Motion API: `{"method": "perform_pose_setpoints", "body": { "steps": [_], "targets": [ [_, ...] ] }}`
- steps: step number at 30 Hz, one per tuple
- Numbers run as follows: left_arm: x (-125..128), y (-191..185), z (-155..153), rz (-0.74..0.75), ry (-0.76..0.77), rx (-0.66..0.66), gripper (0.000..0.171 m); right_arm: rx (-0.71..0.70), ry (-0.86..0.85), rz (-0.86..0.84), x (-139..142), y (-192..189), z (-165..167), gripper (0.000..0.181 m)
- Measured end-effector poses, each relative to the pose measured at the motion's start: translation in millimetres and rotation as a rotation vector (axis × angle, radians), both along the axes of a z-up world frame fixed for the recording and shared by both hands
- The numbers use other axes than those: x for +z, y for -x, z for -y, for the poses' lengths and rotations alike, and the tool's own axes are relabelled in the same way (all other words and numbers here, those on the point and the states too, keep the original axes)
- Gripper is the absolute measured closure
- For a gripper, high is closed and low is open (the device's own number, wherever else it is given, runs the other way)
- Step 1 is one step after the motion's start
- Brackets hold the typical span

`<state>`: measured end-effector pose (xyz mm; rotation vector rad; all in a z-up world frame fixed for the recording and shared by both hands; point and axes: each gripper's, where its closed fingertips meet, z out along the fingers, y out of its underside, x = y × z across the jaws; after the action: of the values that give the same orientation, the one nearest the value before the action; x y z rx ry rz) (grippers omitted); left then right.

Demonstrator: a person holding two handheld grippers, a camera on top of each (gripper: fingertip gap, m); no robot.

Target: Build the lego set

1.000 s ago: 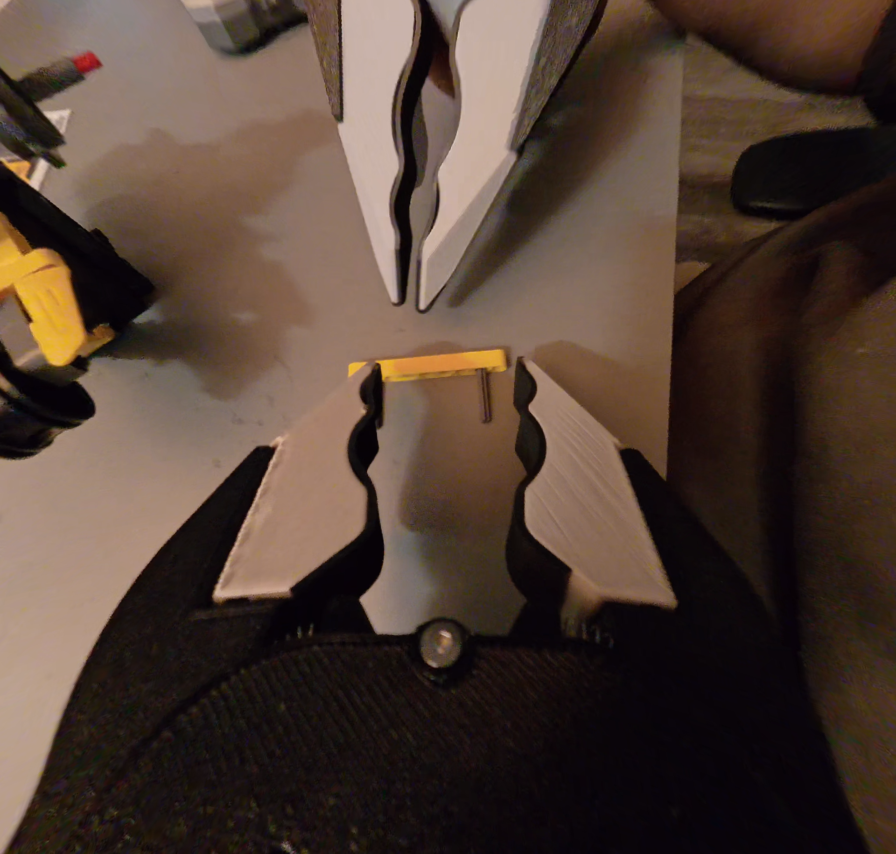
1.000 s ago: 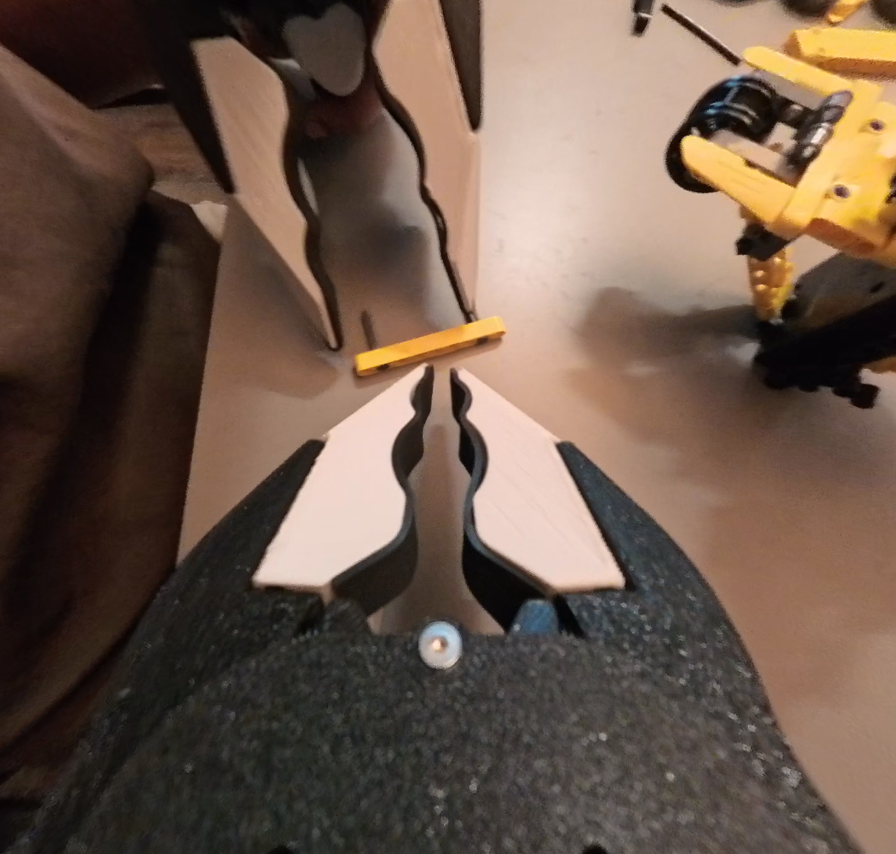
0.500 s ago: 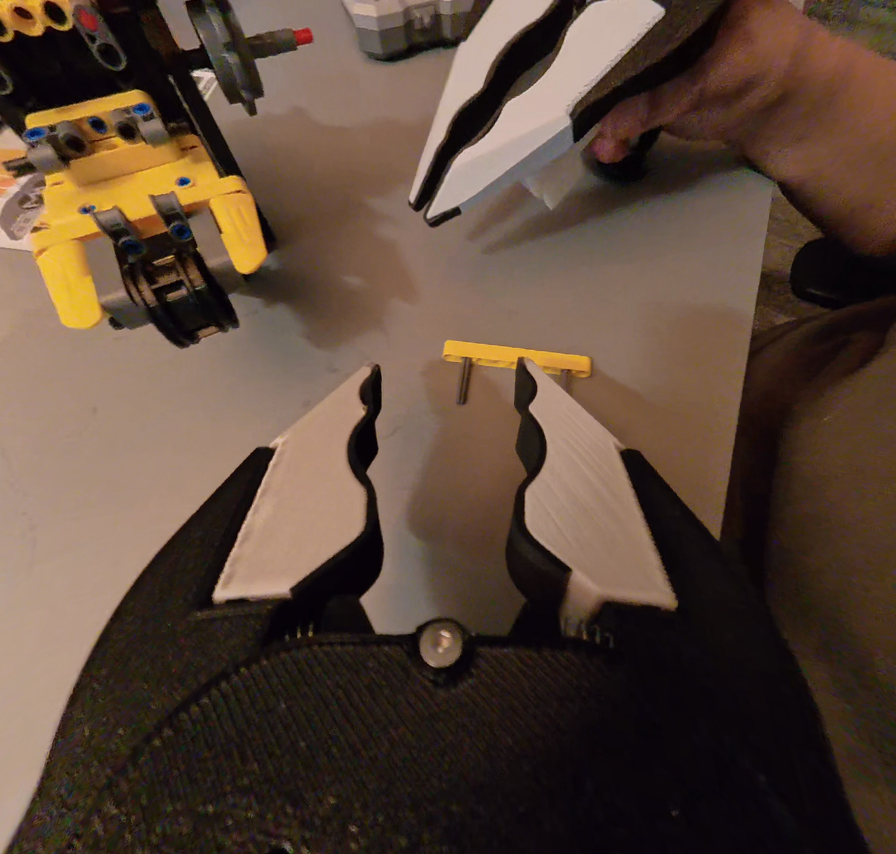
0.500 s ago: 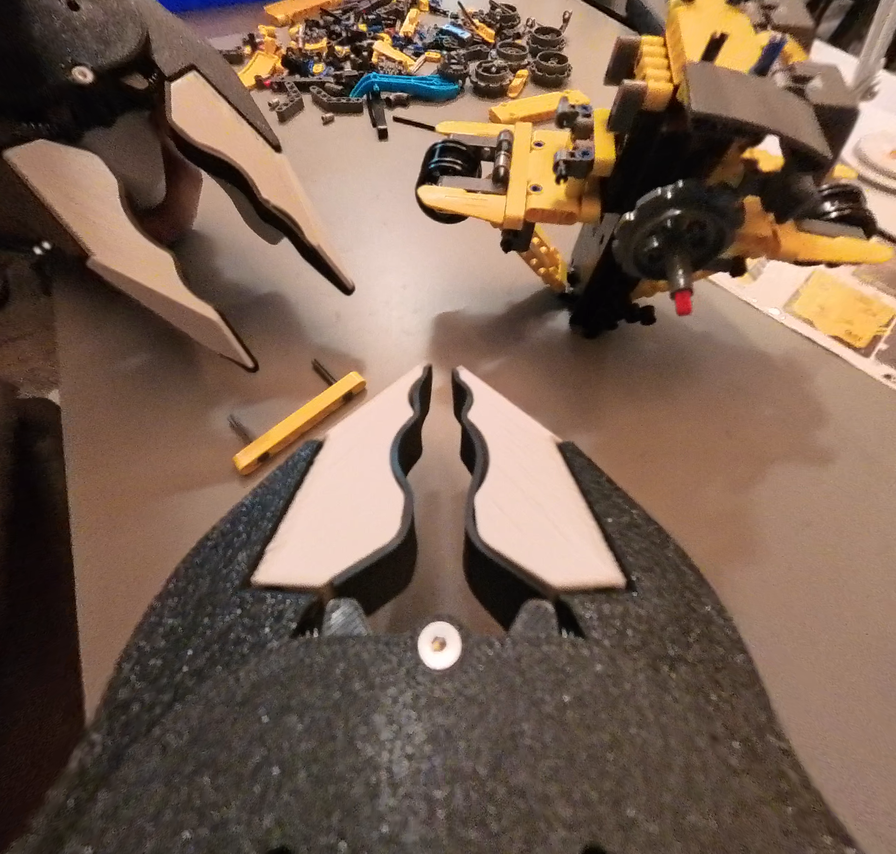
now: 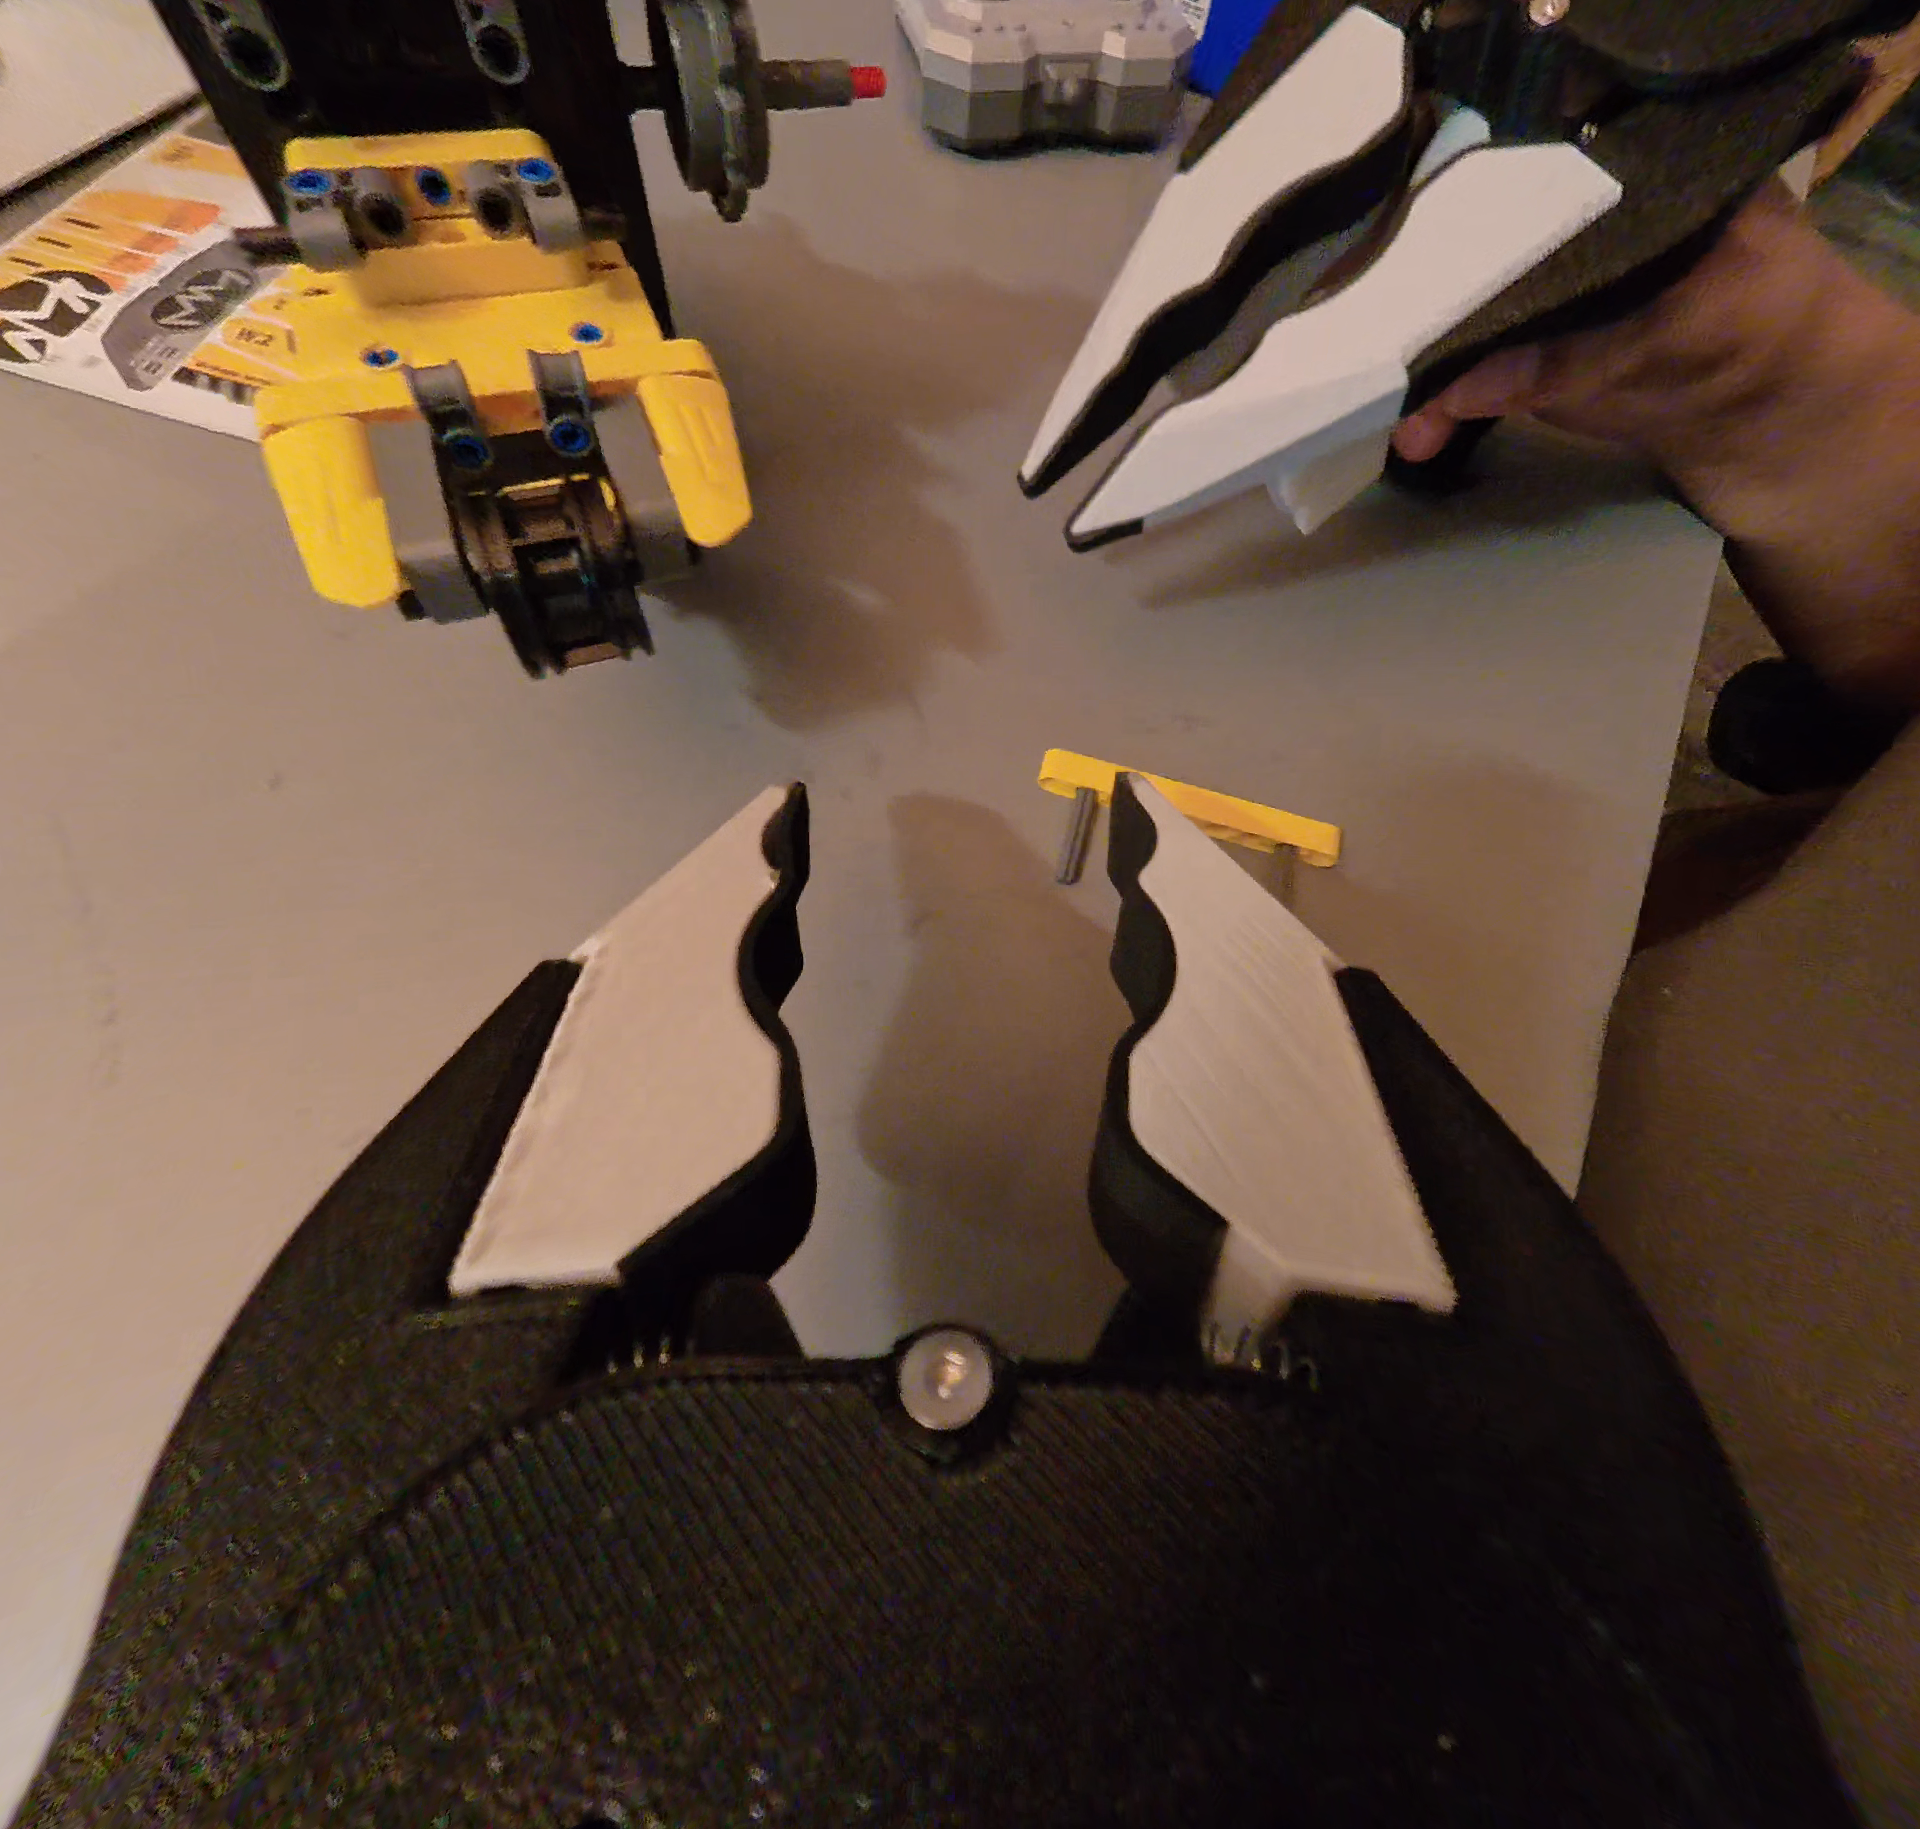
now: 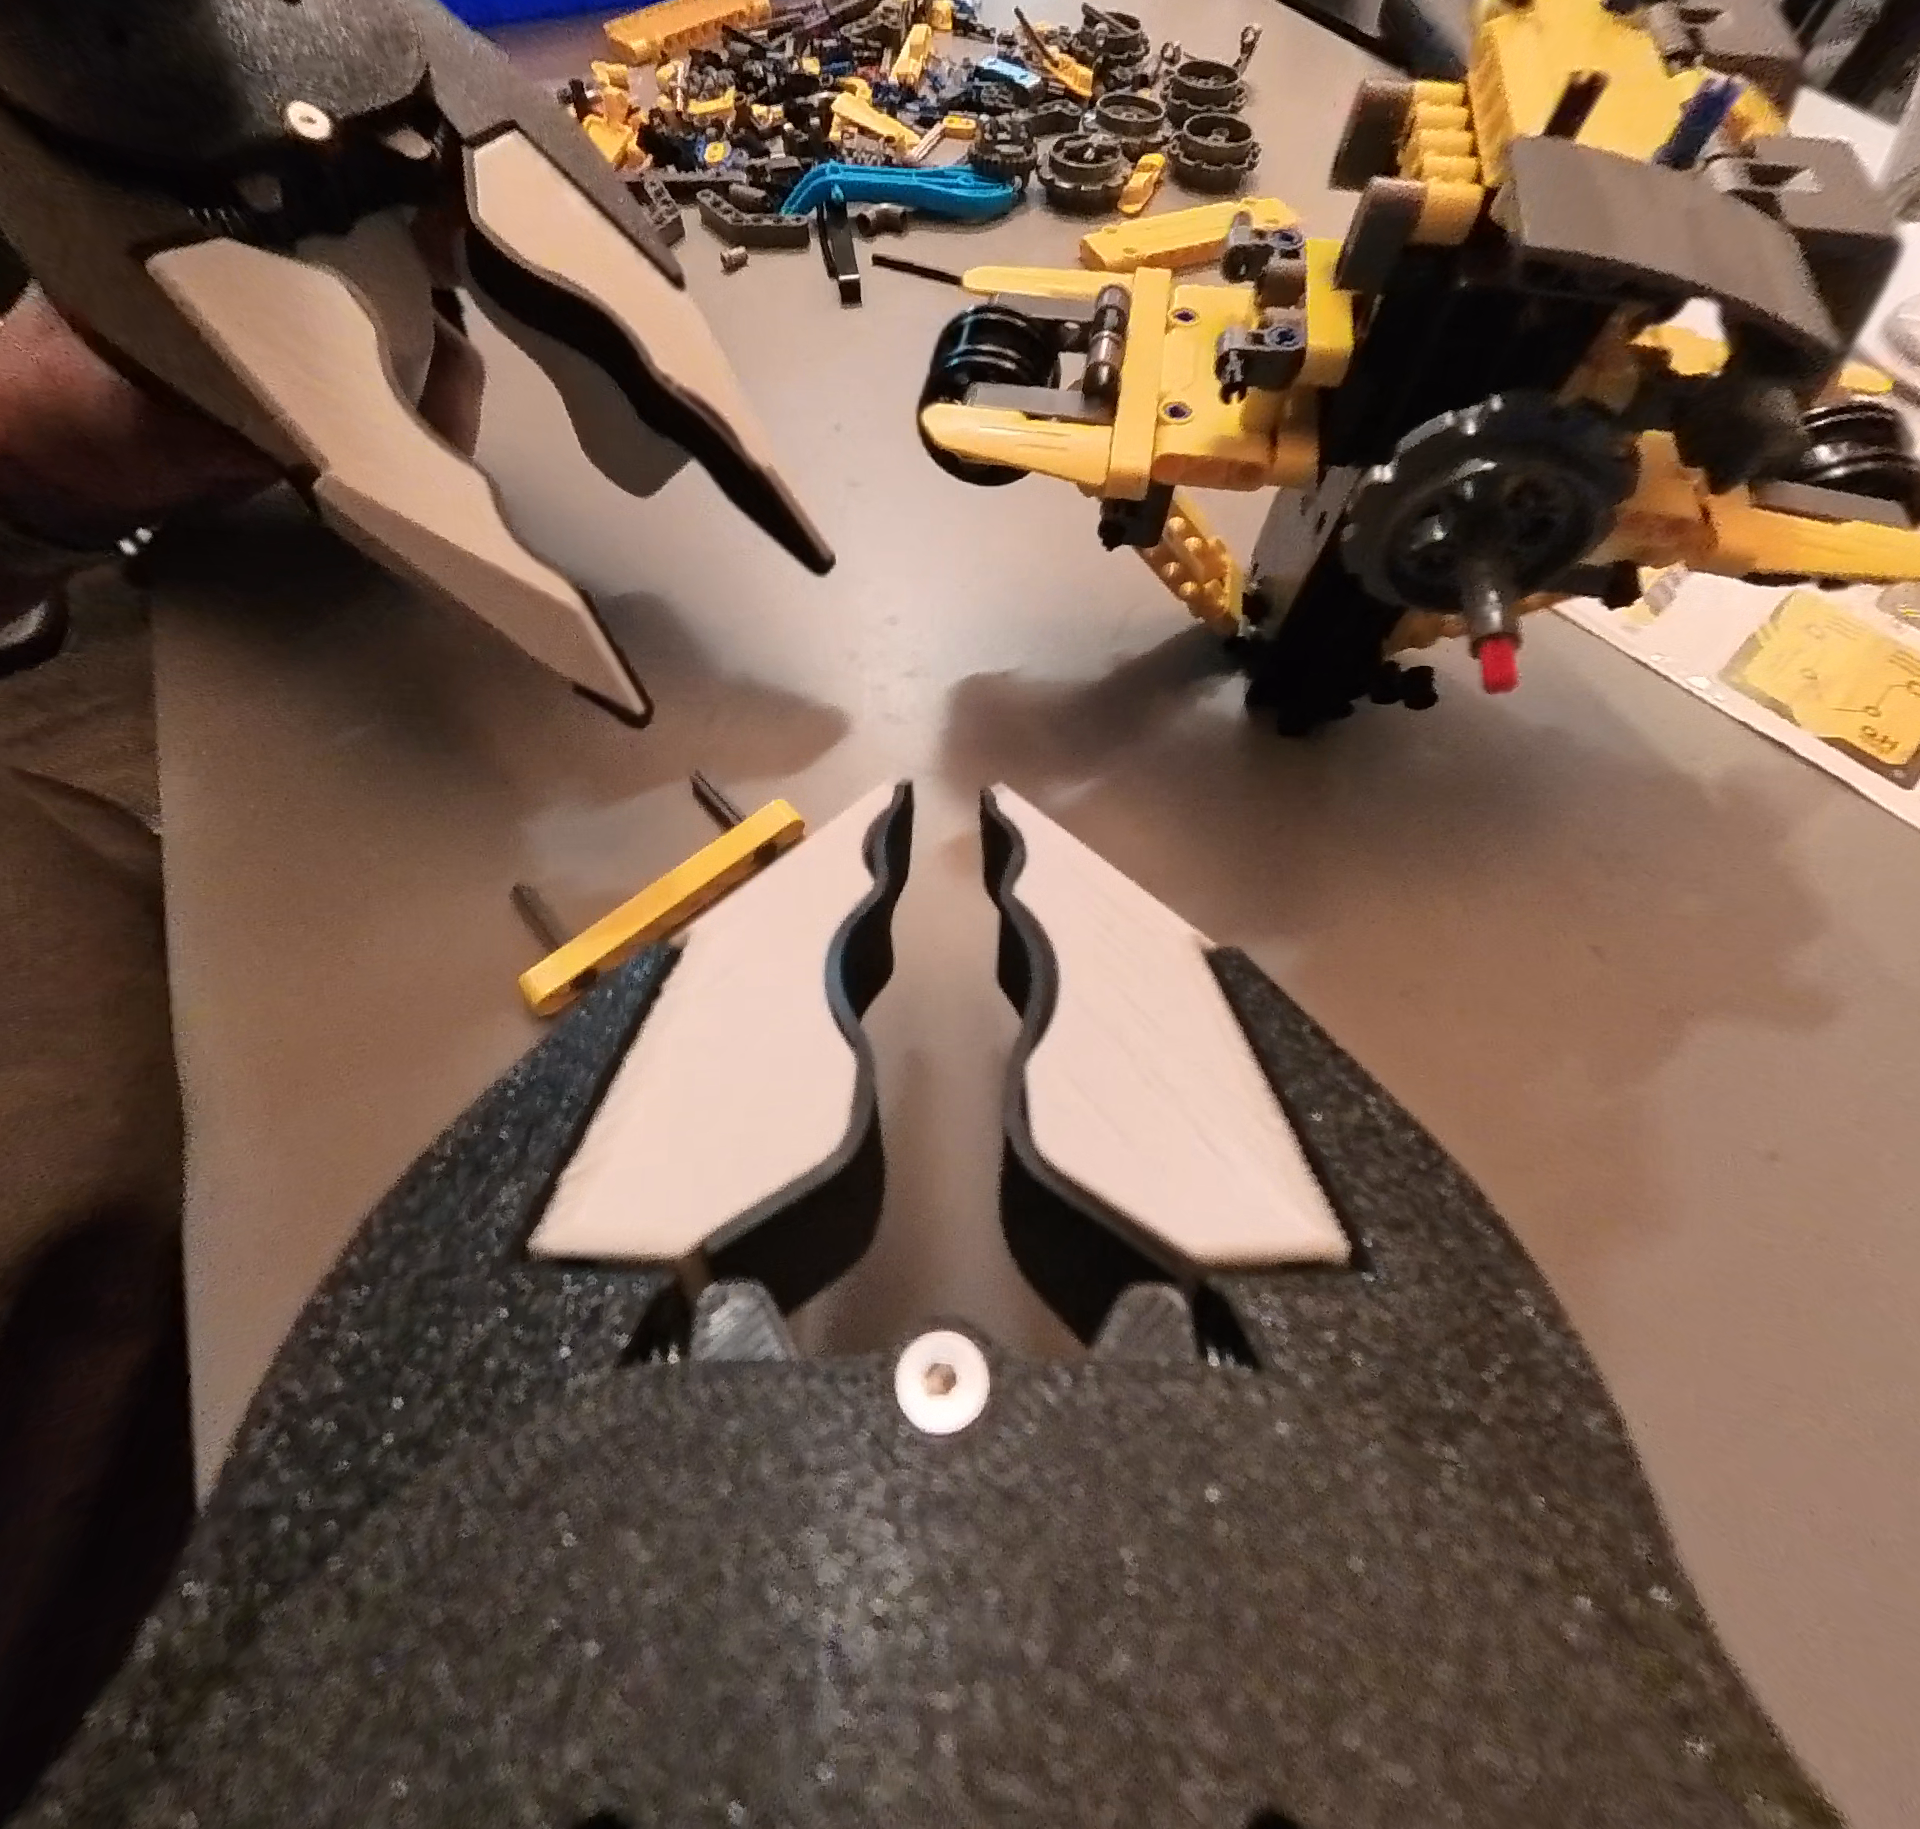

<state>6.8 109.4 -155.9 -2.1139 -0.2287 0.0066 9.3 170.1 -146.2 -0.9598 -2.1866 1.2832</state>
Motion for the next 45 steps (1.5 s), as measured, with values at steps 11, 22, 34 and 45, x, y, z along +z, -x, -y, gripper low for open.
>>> {"method": "perform_pose_setpoints", "body": {
  "steps": [11, 22, 34, 45],
  "targets": [
    [6, 3, 2, 0.087, -0.055, 0.005, 0.117, 0.007, -0.025, 0.033, -7, 0, 1, 0.166],
    [0, 3, 0, 0.098, -0.018, 0.005, 0.111, 0.009, -0.017, 0.059, -9, 1, 1, 0.164],
    [-3, 3, 0, 0.094, 0.005, 0.005, 0.108, 0.012, -0.015, 0.068, -10, 1, 2, 0.164],
    [-4, 3, -1, 0.086, 0.011, 0.004, 0.107, 0.015, -0.016, 0.062, -9, 0, 2, 0.164]
  ]
}}
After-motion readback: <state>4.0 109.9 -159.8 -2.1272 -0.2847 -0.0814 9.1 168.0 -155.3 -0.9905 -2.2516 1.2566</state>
